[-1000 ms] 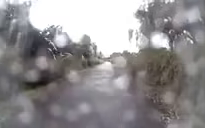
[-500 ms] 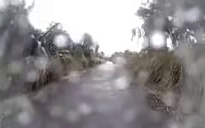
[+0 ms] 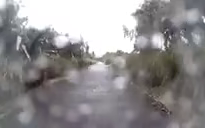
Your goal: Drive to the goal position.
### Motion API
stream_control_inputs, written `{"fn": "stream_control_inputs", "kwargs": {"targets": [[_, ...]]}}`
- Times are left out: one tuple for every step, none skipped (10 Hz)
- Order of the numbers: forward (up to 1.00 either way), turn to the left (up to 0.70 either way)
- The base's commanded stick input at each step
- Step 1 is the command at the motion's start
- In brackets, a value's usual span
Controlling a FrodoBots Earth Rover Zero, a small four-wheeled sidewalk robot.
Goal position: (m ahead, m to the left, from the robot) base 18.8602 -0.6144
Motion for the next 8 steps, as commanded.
{"fn": "stream_control_inputs", "kwargs": {"targets": [[1.0, 0.0], [1.0, 0.0], [1.0, 0.0], [1.0, 0.0], [1.0, 0.0], [1.0, 0.0], [1.0, 0.0], [1.0, 0.0]]}}
